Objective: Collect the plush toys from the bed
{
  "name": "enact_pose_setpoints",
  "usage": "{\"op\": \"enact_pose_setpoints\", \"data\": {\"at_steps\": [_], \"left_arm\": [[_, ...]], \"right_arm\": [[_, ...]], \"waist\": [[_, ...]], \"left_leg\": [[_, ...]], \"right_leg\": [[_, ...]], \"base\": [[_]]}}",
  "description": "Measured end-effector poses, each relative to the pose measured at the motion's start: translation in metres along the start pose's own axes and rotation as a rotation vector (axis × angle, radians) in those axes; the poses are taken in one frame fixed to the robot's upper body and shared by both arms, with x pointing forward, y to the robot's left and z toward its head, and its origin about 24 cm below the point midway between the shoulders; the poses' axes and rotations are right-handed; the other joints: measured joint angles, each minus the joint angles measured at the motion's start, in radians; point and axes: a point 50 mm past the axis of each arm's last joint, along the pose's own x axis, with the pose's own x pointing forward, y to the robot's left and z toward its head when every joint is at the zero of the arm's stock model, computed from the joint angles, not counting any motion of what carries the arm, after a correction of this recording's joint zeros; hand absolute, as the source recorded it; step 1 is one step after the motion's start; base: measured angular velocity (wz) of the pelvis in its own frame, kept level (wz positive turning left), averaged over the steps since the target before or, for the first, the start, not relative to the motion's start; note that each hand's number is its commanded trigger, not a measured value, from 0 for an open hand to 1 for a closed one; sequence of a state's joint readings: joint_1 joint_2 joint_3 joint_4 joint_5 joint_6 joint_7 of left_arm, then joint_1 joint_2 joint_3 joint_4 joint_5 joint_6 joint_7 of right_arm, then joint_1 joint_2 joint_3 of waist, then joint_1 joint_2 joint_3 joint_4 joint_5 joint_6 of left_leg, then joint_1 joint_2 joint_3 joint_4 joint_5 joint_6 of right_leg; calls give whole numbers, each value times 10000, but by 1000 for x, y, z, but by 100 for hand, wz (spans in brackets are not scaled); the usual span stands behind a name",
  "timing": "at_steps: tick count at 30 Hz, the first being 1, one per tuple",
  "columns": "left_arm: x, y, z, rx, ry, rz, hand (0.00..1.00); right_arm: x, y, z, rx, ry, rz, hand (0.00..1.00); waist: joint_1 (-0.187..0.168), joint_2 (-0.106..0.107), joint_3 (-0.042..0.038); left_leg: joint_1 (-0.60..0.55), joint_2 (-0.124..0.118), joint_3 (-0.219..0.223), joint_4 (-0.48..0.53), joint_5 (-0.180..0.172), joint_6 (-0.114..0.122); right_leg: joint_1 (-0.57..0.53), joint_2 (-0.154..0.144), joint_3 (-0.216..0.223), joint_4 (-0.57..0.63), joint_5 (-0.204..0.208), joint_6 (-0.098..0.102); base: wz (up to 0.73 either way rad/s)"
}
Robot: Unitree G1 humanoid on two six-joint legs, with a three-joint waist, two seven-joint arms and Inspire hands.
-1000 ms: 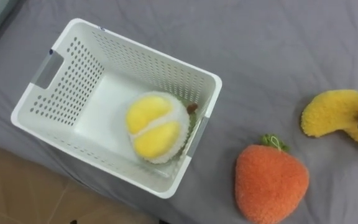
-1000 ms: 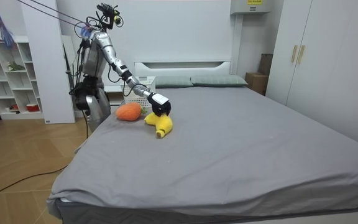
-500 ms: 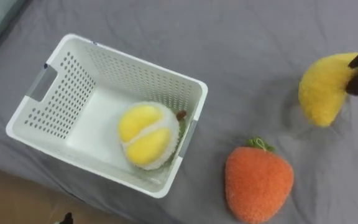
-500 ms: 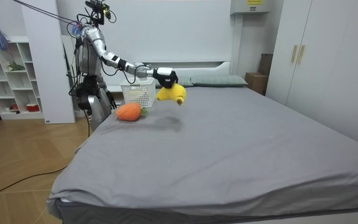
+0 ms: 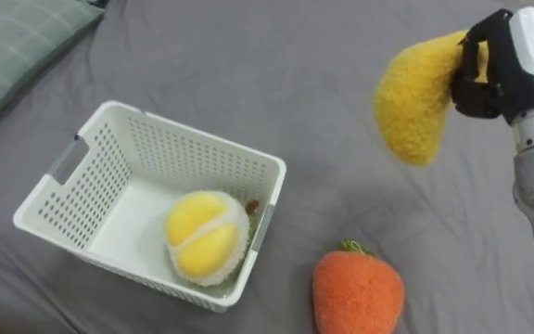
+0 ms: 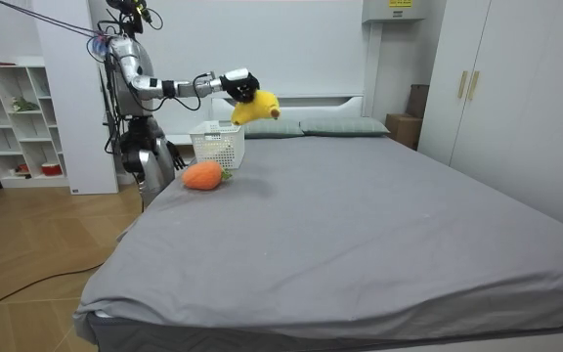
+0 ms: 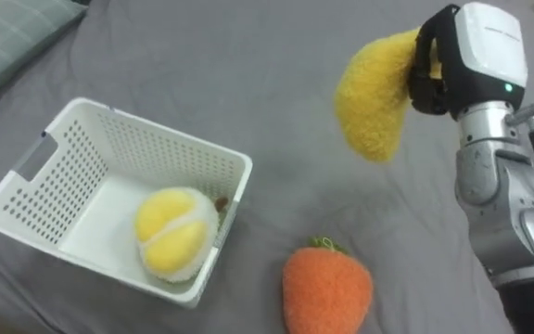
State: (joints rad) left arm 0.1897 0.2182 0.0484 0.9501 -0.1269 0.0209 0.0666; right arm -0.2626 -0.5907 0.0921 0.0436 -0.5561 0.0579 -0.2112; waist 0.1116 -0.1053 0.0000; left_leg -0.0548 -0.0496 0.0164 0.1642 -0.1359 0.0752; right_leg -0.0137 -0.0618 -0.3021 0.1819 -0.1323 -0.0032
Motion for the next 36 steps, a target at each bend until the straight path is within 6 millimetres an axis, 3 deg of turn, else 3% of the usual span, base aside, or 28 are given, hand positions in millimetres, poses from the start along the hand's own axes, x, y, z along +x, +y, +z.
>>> {"op": "enact_pose_setpoints", "data": {"at_steps": [7, 13, 22, 30, 36], "left_arm": [[-1, -12, -3, -307, 86, -182, 0], [0, -14, 1, 131, -85, -275, 0], [3, -20, 17, 207, -329, -531, 0], [5, -25, 27, 1086, -648, -713, 0], [5, -27, 27, 1227, -633, -772, 0]], "right_arm": [[-2, -14, 41, 546, -1542, -425, 100], [-4, -18, 57, 603, -2152, -152, 100], [-5, 0, 77, 415, -2133, 1134, 100], [6, 1, 102, 721, -2802, 1591, 100], [-1, 19, 121, 1028, -3256, 2495, 100]], "waist": [[84, -3, 15], [302, -122, 57], [645, -219, 115], [1091, -219, 120], [1331, -250, 142]], "left_leg": [[322, 2, -4, 2, 1, 1], [314, -7, -60, -20, -1, -1], [337, -5, -82, -86, -1, -1], [448, 0, -182, -176, 0, -1], [566, -5, -247, -221, 0, -1]], "right_leg": [[321, 3, -8, -15, -2, 0], [340, 36, 4, -134, -7, 7], [297, 39, 7, -118, -12, 15], [373, 65, 24, -125, -21, 30], [499, 65, 7, -132, -28, 41]], "base": [[0], [3], [0], [2], [1]]}}
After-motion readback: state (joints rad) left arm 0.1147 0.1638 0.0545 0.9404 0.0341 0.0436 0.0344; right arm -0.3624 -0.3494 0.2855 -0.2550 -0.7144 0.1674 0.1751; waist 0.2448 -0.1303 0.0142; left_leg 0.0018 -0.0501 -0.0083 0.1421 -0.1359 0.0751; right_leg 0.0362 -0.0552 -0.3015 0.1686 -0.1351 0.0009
